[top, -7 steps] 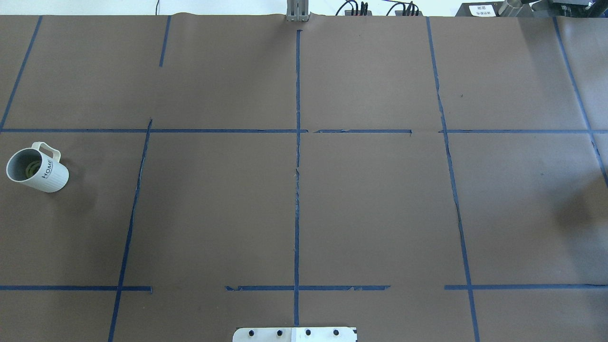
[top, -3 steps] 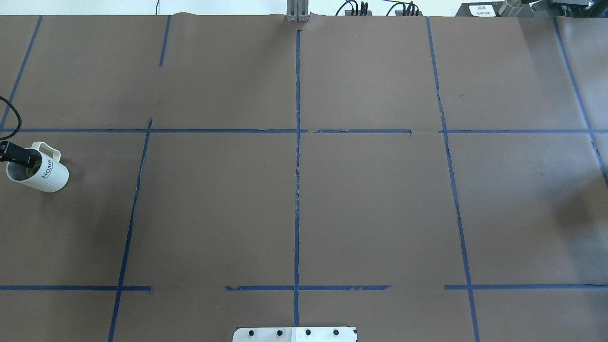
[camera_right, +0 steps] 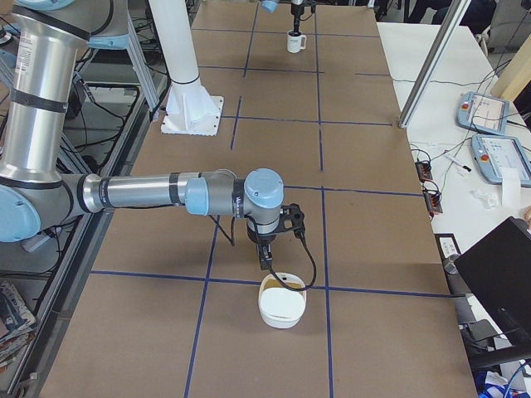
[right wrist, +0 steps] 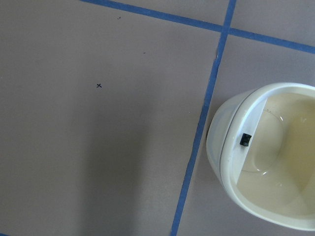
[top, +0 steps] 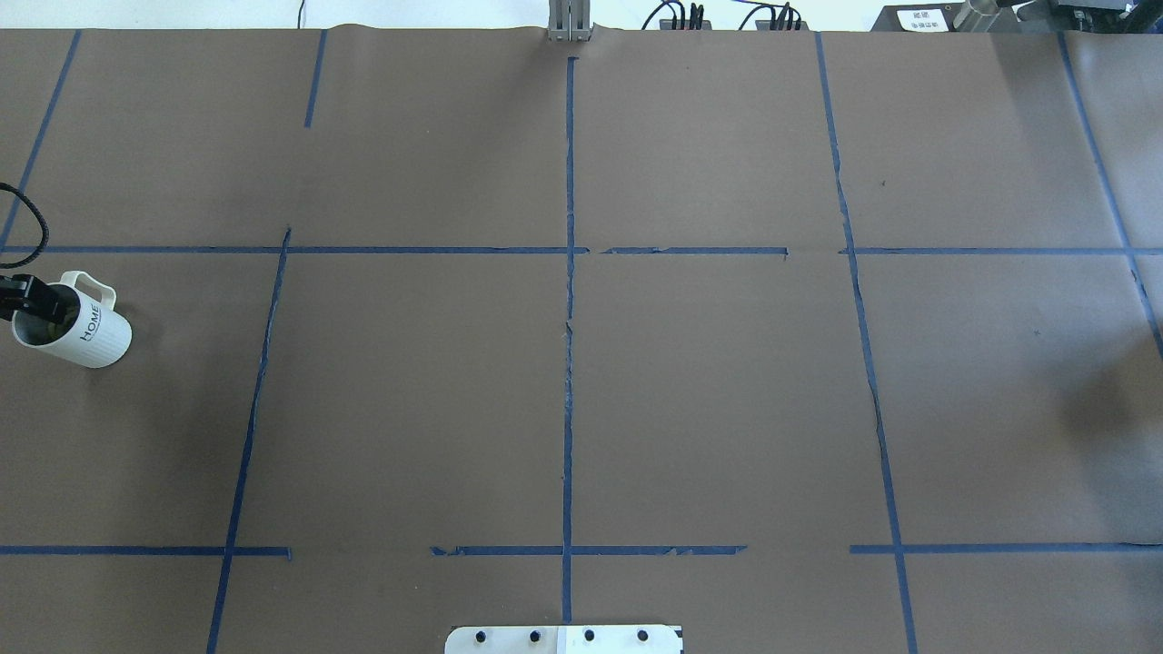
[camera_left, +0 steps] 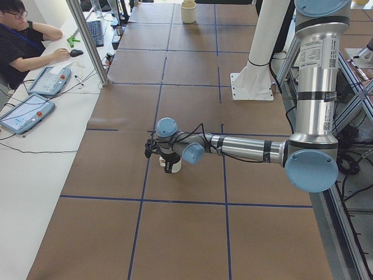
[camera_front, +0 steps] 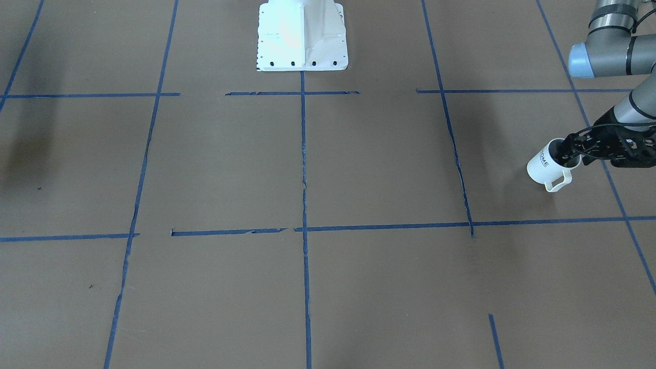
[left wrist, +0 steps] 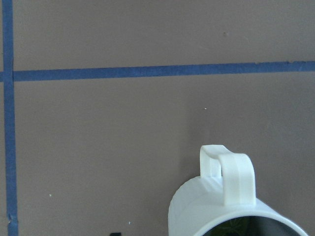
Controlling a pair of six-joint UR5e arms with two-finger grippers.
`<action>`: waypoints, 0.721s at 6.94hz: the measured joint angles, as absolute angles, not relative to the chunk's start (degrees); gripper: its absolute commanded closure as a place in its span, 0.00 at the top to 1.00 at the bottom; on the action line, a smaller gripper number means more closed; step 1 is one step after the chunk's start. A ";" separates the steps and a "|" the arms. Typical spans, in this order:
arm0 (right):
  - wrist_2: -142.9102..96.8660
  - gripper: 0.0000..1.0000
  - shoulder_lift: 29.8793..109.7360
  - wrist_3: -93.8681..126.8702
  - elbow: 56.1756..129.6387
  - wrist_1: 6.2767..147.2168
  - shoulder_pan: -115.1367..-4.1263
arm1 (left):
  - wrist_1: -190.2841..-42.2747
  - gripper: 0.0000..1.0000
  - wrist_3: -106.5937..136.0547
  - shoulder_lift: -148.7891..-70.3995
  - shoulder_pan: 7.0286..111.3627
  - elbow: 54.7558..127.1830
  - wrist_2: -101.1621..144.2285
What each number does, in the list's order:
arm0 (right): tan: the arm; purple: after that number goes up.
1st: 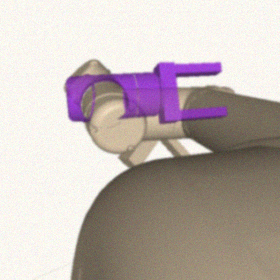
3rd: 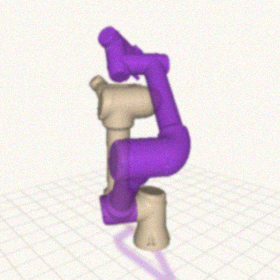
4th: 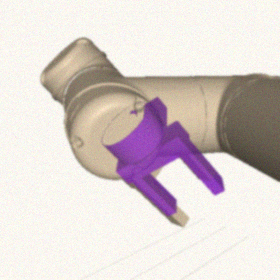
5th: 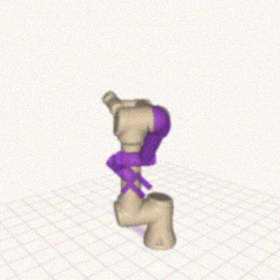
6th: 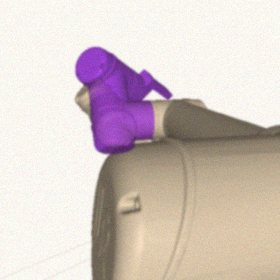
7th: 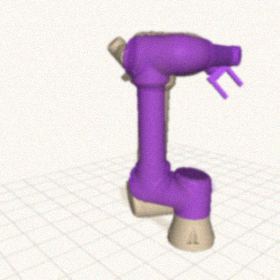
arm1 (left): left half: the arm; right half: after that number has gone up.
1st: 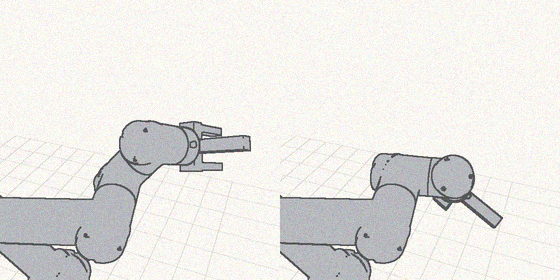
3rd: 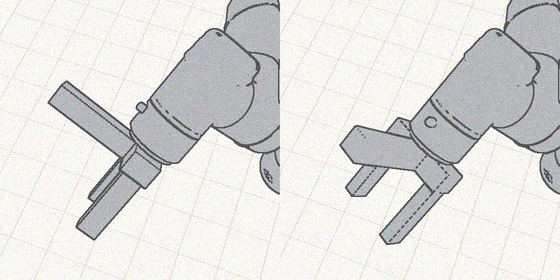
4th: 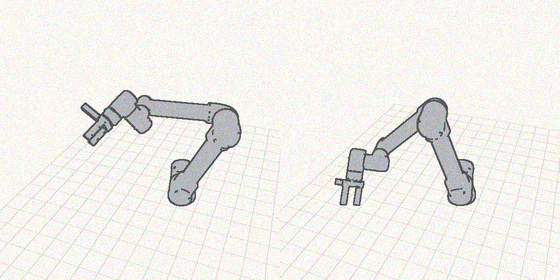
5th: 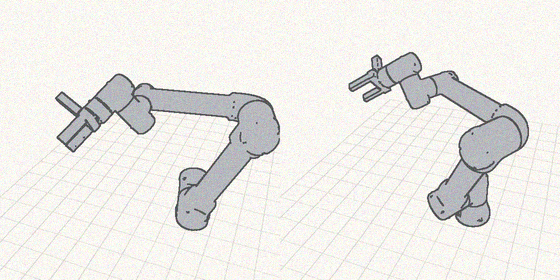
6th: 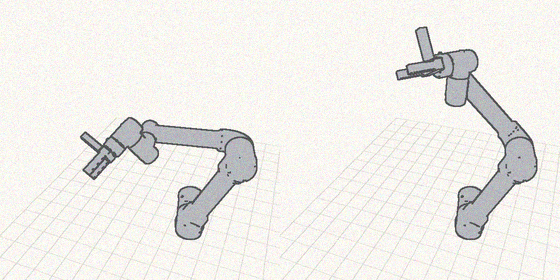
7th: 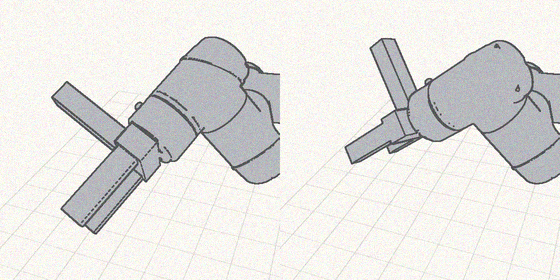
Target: Left arm hands cup to right arm to dump lemon
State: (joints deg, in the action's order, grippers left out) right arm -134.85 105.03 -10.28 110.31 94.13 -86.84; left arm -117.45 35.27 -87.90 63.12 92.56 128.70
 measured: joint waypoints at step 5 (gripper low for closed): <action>-134.75 1.00 104.45 -10.40 110.35 94.05 -86.78 | -116.77 0.00 35.09 -87.24 63.57 96.73 128.43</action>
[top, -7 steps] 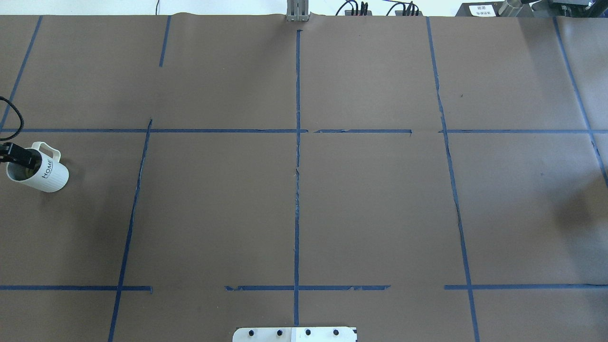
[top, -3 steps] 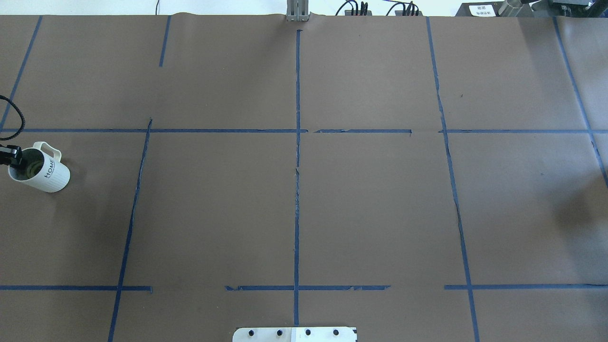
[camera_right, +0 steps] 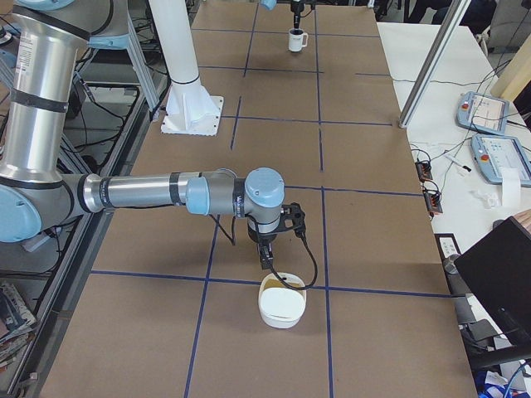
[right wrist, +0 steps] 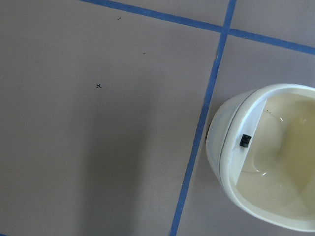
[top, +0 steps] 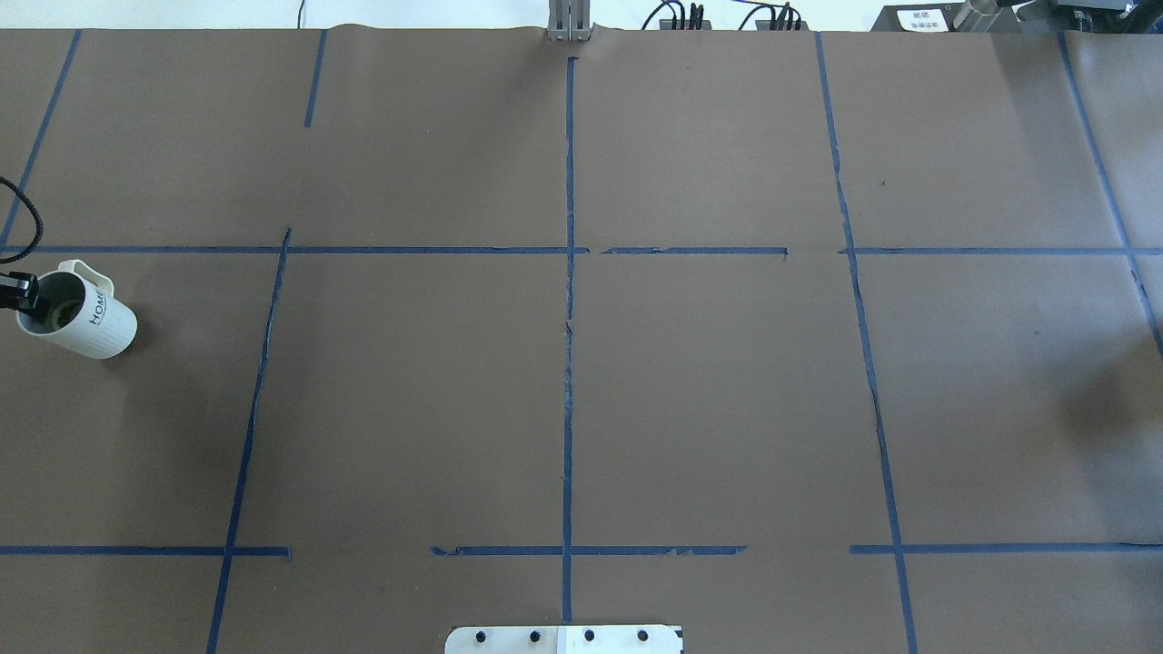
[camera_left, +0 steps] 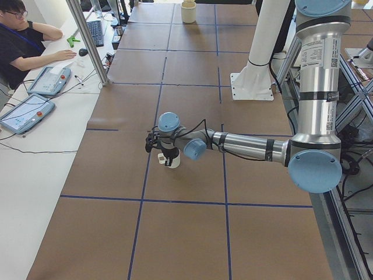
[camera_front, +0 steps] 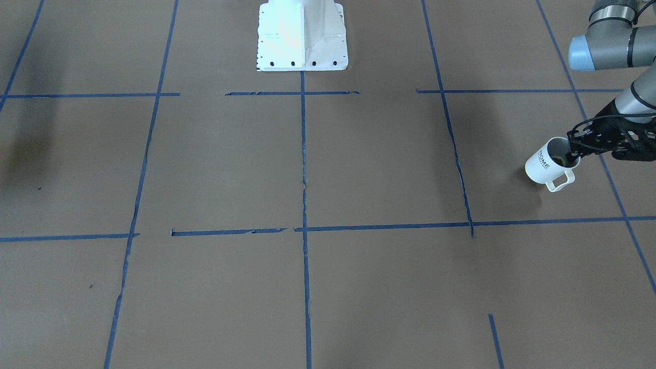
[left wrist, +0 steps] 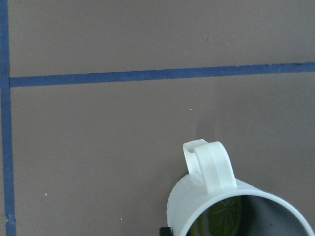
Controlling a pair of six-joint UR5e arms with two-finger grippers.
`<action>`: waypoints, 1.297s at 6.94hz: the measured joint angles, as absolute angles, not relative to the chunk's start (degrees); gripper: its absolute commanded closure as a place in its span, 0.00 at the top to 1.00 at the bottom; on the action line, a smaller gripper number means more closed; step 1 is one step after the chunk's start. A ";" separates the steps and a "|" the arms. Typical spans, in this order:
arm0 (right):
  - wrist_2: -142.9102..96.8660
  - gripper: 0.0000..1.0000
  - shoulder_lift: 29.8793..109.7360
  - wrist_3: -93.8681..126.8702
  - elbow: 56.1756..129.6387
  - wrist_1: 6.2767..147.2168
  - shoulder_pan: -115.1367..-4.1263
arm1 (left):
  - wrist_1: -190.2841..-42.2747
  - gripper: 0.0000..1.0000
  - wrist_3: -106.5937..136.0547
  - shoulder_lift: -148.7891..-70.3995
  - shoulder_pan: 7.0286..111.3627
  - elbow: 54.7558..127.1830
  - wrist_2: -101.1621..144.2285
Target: Left arm hands cup to right arm to dump lemon
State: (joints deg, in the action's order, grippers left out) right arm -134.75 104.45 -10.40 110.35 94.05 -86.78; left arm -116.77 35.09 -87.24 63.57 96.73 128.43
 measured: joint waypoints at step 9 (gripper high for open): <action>-137.06 0.99 84.68 -9.77 106.37 80.77 -67.89 | -91.80 0.00 56.42 -112.10 50.95 104.49 128.45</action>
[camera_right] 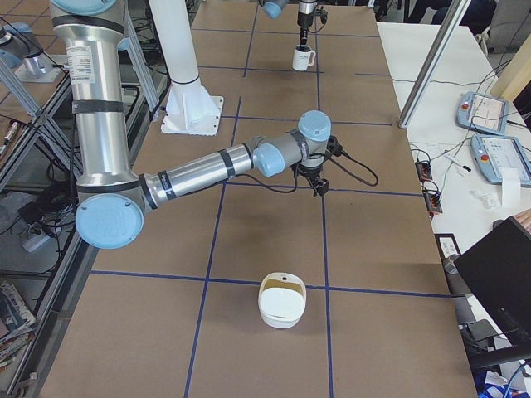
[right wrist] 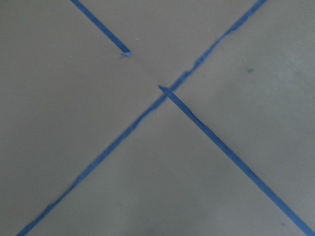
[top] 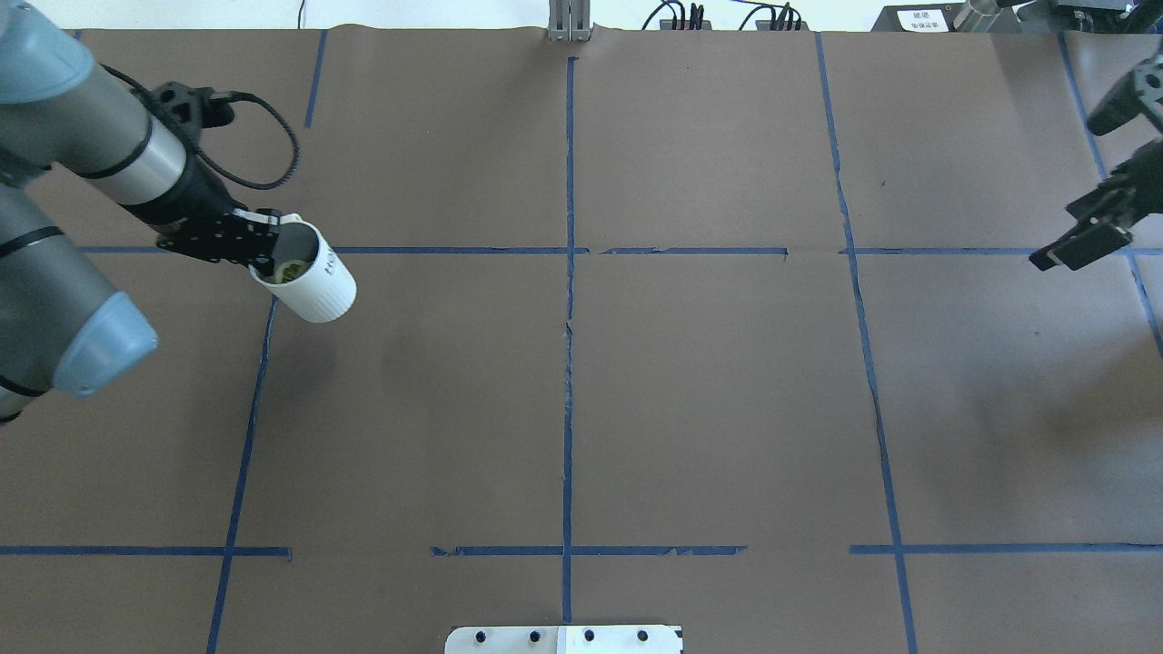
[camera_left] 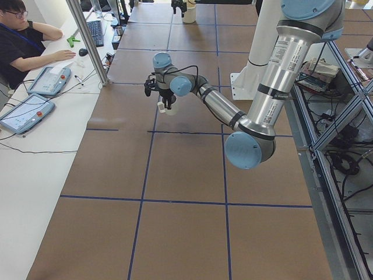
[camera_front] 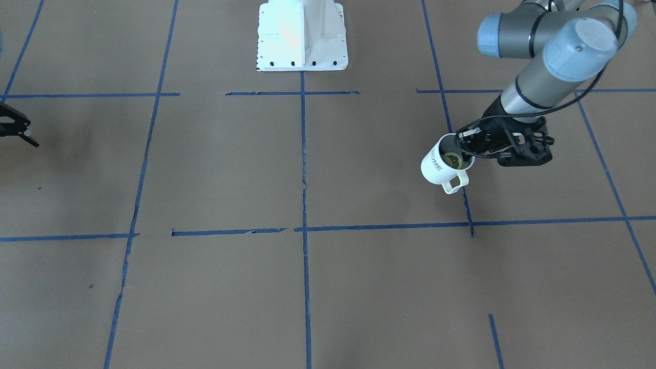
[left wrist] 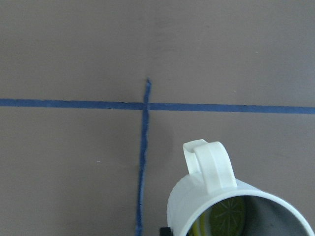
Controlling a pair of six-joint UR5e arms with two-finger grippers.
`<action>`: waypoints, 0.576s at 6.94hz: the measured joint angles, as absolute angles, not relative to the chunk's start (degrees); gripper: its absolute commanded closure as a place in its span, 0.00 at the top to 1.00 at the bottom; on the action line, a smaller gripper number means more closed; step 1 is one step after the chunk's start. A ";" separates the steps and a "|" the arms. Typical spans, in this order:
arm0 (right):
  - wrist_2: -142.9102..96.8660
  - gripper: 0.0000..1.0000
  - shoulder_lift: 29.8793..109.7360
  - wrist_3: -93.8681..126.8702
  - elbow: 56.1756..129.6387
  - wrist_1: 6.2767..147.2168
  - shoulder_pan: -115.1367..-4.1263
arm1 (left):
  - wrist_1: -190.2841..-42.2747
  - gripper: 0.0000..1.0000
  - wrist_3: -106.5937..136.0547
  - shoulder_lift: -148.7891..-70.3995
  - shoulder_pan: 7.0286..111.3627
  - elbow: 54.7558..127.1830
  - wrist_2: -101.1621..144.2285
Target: Left arm hands cup to right arm to dump lemon
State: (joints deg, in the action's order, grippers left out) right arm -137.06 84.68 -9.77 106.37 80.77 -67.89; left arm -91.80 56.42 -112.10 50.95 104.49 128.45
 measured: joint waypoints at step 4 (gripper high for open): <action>-127.26 1.00 75.60 19.54 106.75 60.50 -54.77 | -90.90 0.00 71.54 -124.12 45.24 97.28 128.48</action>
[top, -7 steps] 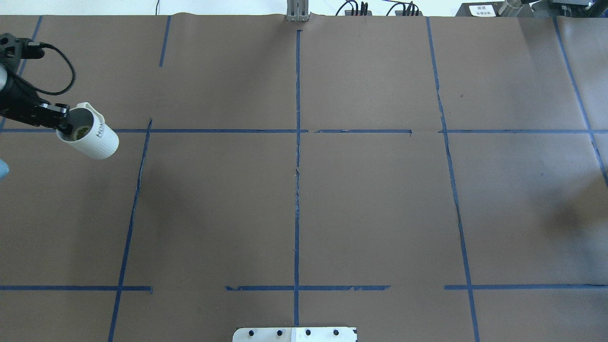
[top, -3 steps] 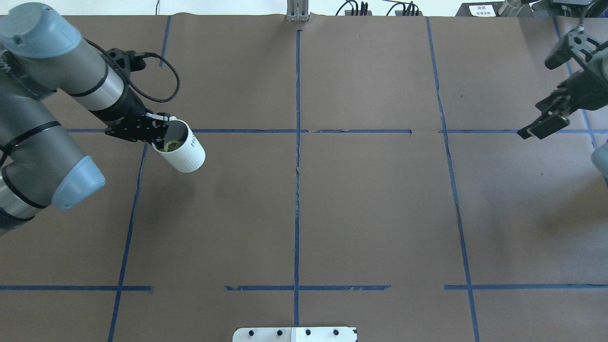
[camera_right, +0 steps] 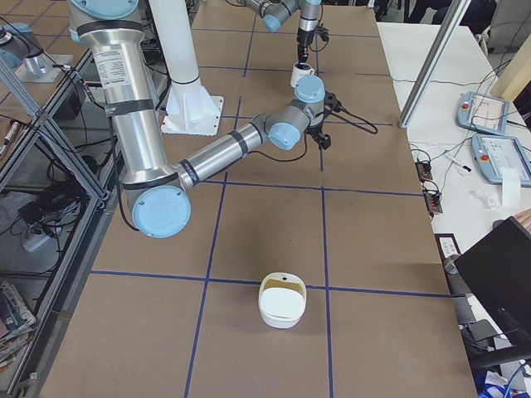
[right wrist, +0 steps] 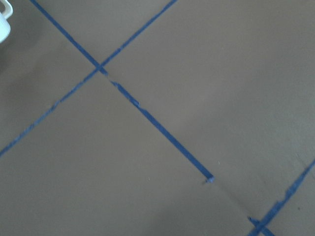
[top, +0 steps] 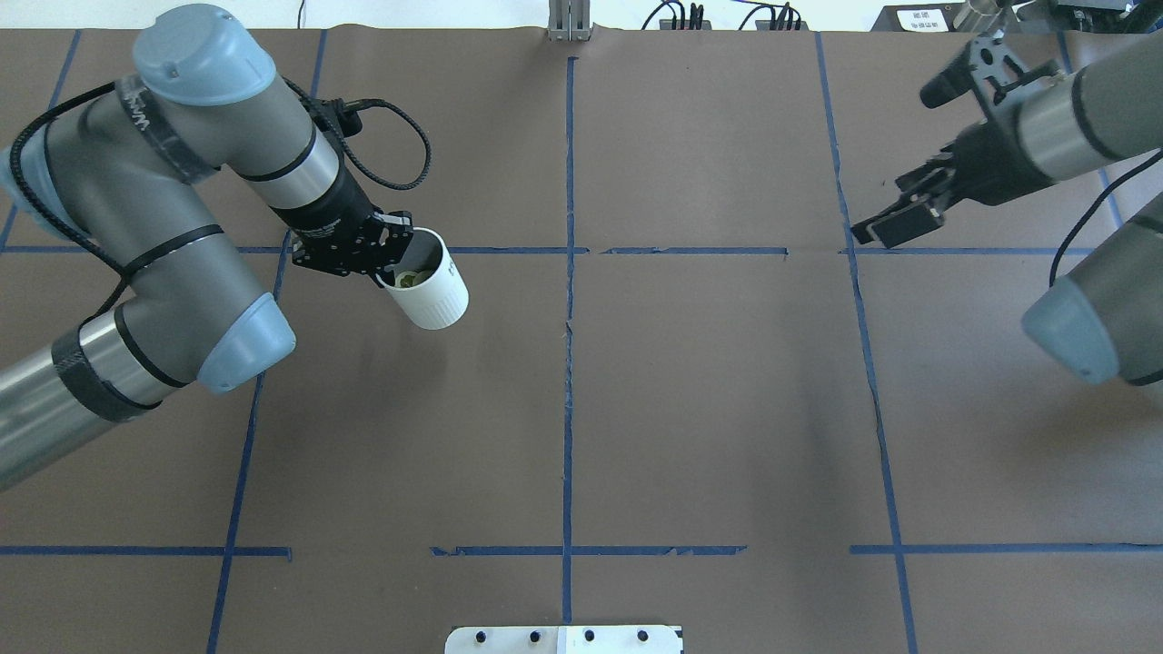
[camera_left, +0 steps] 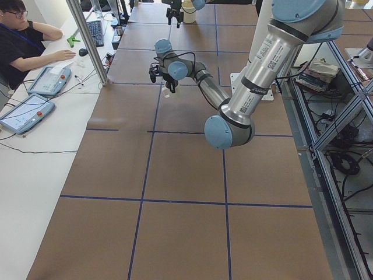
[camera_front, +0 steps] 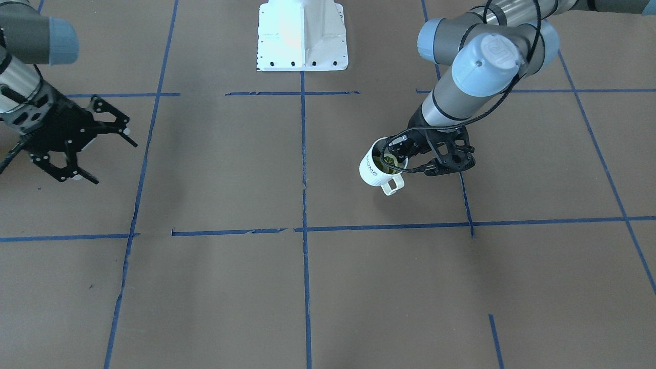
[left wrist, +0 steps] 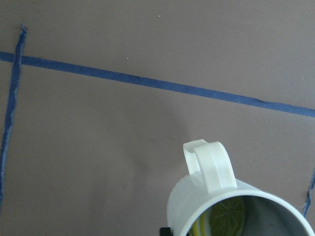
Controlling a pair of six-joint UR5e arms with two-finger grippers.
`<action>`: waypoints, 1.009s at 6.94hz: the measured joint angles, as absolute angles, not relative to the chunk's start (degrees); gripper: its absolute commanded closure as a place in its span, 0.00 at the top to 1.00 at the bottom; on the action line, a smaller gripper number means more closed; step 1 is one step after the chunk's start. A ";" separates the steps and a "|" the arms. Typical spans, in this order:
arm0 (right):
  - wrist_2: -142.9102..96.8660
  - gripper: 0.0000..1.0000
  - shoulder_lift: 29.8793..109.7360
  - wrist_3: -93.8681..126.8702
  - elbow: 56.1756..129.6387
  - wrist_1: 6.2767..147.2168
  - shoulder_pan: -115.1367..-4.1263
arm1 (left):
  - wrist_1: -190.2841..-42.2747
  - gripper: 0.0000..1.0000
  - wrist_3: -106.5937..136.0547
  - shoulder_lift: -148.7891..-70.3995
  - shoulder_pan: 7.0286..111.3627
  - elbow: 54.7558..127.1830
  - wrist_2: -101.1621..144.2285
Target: Left arm hands cup to right arm to dump lemon
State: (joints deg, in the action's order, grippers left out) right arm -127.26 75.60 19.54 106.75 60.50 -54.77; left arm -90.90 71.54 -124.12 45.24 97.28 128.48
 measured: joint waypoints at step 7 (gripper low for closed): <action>-78.03 1.00 61.11 29.29 106.00 53.66 -22.78 | -91.64 0.00 87.63 -133.33 42.68 93.40 128.62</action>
State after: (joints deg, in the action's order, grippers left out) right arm -78.03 61.11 29.29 106.00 53.66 -22.78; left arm -91.64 87.63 -133.33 42.68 93.40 128.62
